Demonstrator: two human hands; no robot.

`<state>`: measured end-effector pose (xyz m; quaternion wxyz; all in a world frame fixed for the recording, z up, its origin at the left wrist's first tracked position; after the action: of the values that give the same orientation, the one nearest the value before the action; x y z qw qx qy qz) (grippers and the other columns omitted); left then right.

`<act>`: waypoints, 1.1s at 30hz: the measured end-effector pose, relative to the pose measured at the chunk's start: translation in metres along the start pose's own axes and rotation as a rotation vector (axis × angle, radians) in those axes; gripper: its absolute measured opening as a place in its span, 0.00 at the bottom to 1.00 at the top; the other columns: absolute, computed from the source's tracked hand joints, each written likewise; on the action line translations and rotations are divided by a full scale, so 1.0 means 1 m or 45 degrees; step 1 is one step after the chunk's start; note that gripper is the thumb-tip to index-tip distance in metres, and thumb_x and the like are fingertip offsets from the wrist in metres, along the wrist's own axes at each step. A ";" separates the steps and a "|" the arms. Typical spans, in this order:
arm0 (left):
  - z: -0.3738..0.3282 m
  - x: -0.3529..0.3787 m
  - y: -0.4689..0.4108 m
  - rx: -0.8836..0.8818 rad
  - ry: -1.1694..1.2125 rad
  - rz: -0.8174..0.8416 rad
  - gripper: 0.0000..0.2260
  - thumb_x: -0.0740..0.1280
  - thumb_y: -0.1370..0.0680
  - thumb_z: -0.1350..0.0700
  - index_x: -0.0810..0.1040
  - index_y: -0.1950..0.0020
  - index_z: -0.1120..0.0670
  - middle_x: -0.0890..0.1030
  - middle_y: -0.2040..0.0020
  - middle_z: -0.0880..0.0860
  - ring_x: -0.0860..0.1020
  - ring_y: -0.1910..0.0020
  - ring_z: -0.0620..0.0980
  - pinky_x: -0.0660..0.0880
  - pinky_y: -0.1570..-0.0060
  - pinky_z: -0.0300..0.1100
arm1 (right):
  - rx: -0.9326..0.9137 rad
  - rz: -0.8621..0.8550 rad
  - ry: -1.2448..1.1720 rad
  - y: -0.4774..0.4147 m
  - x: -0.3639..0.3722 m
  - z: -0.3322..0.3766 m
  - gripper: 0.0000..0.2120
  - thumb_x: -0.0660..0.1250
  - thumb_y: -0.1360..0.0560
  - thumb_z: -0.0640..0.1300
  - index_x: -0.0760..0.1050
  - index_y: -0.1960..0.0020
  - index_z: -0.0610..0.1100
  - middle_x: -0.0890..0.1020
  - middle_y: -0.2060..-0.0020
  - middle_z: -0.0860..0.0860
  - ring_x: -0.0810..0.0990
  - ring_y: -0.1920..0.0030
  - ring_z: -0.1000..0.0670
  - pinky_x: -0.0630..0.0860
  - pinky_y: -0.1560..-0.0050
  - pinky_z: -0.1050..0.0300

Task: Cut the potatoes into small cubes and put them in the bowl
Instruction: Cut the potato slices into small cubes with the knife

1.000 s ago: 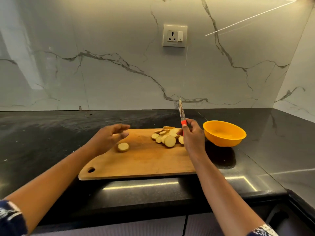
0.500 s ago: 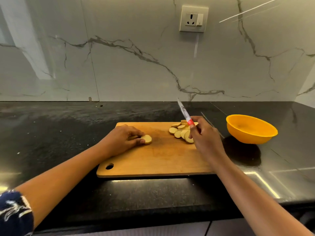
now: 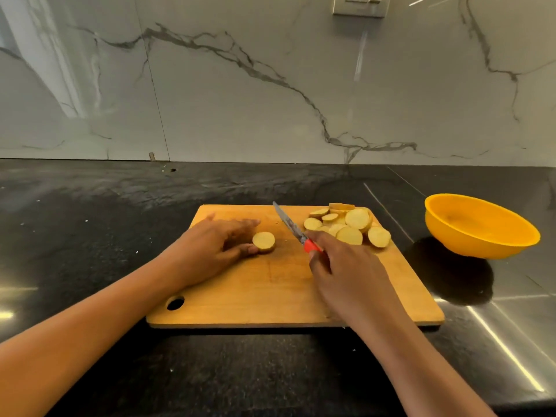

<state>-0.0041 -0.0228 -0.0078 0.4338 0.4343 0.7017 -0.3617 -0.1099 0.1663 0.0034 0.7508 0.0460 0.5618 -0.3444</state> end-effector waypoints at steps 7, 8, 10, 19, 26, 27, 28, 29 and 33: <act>0.005 0.008 -0.003 -0.258 -0.307 0.276 0.53 0.32 0.43 0.20 0.41 0.23 0.46 0.42 0.22 0.47 0.42 0.24 0.46 0.42 0.27 0.58 | 0.192 0.258 -0.733 -0.008 0.003 -0.006 0.08 0.55 0.18 0.49 0.70 0.42 0.52 0.80 0.59 0.55 0.76 0.56 0.57 0.69 0.60 0.66; 0.003 0.008 -0.001 -0.252 -0.316 0.299 0.56 0.31 0.46 0.19 0.40 0.23 0.47 0.41 0.22 0.47 0.41 0.24 0.46 0.42 0.27 0.58 | 0.189 0.282 -0.750 -0.007 0.002 -0.006 0.08 0.55 0.18 0.49 0.70 0.42 0.52 0.80 0.59 0.55 0.76 0.57 0.57 0.69 0.59 0.66; 0.000 0.009 0.005 -0.251 -0.321 0.314 0.60 0.30 0.50 0.18 0.39 0.23 0.47 0.39 0.23 0.48 0.40 0.24 0.47 0.42 0.27 0.58 | 0.180 0.309 -0.762 -0.001 -0.002 -0.006 0.07 0.55 0.18 0.49 0.70 0.44 0.53 0.79 0.60 0.54 0.75 0.58 0.56 0.69 0.58 0.65; -0.022 0.010 0.033 -0.205 -0.186 0.120 0.46 0.45 0.36 0.21 0.48 0.23 0.44 0.50 0.23 0.45 0.50 0.24 0.45 0.45 0.27 0.51 | 0.104 0.212 -0.582 0.022 -0.001 -0.004 0.09 0.57 0.19 0.50 0.70 0.40 0.57 0.80 0.63 0.57 0.77 0.59 0.59 0.72 0.61 0.67; -0.027 0.002 0.040 0.162 -0.039 -0.357 0.17 0.66 0.26 0.44 0.81 0.41 0.48 0.81 0.44 0.45 0.80 0.45 0.43 0.77 0.45 0.43 | -0.062 0.098 -0.080 0.026 -0.011 0.012 0.19 0.54 0.18 0.50 0.62 0.28 0.56 0.78 0.46 0.56 0.75 0.52 0.56 0.72 0.56 0.61; -0.026 0.003 0.036 0.198 -0.057 -0.363 0.15 0.67 0.25 0.44 0.82 0.43 0.49 0.82 0.45 0.46 0.80 0.47 0.43 0.78 0.46 0.42 | -0.074 0.109 -0.051 0.027 -0.012 0.015 0.19 0.54 0.18 0.50 0.61 0.27 0.56 0.78 0.43 0.57 0.75 0.49 0.56 0.73 0.52 0.61; -0.026 0.003 0.032 0.237 -0.081 -0.360 0.14 0.68 0.25 0.45 0.82 0.44 0.50 0.82 0.46 0.46 0.80 0.48 0.42 0.78 0.47 0.41 | -0.084 0.119 -0.024 0.027 -0.012 0.016 0.20 0.54 0.18 0.50 0.60 0.27 0.55 0.77 0.41 0.57 0.75 0.46 0.56 0.72 0.49 0.60; -0.026 0.002 0.028 0.274 -0.102 -0.342 0.14 0.68 0.25 0.46 0.82 0.44 0.50 0.83 0.47 0.46 0.81 0.48 0.42 0.77 0.48 0.39 | -0.091 0.124 -0.002 0.027 -0.012 0.018 0.20 0.54 0.18 0.49 0.59 0.26 0.55 0.76 0.40 0.57 0.75 0.44 0.55 0.72 0.48 0.60; -0.024 0.002 0.019 0.379 -0.126 -0.282 0.19 0.62 0.26 0.41 0.82 0.44 0.50 0.82 0.46 0.47 0.80 0.48 0.40 0.76 0.49 0.34 | -0.099 0.123 0.043 0.027 -0.010 0.017 0.23 0.54 0.18 0.49 0.55 0.25 0.56 0.76 0.40 0.57 0.74 0.43 0.55 0.71 0.50 0.61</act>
<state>0.0060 0.0060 -0.0029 0.3563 0.3955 0.6619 -0.5278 -0.0817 0.1832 0.0098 0.7582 0.0495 0.5843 -0.2850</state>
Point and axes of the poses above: each hand's wrist, its own y-axis away from the middle knuckle, its own x-axis out of the palm, z = x × y, the point moved 2 cm from there along -y, towards the middle knuckle
